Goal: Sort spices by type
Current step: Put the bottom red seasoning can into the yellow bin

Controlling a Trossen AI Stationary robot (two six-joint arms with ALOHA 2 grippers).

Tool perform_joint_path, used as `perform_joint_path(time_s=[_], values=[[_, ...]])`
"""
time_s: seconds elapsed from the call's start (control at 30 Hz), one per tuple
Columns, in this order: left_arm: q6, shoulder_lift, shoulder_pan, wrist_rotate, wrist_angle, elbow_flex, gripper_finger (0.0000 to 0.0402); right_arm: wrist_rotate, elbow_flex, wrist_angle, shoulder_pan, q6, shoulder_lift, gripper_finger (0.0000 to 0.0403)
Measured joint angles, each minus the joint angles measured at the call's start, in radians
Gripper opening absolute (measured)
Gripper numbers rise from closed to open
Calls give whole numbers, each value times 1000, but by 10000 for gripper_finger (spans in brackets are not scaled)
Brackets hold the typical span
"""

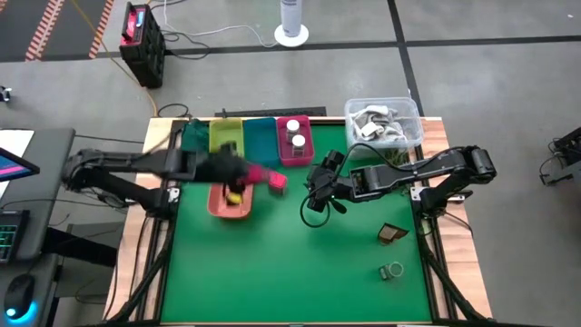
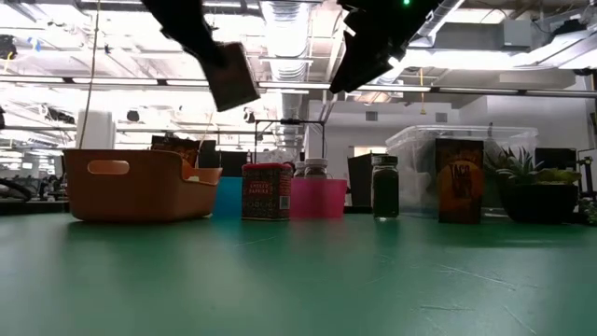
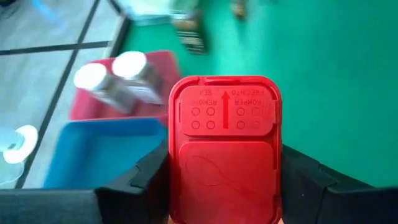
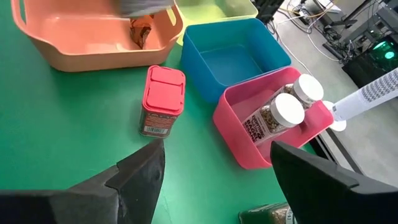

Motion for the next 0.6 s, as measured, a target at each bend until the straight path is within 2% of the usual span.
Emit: perform_joint_path(time_s=[0.13, 0.2, 0.4, 0.6], values=[[109, 41, 251, 182, 81, 7, 205, 0, 0, 6, -5, -6, 0, 321], [148, 88, 350, 226, 101, 7, 205, 0, 0, 6, -5, -7, 0, 321], [253, 245, 550, 274, 251, 8, 205, 0, 0, -16, -3, -7, 0, 321], [350, 373, 704, 329, 150, 93, 210, 0, 0, -44, -3, 1, 0, 321]])
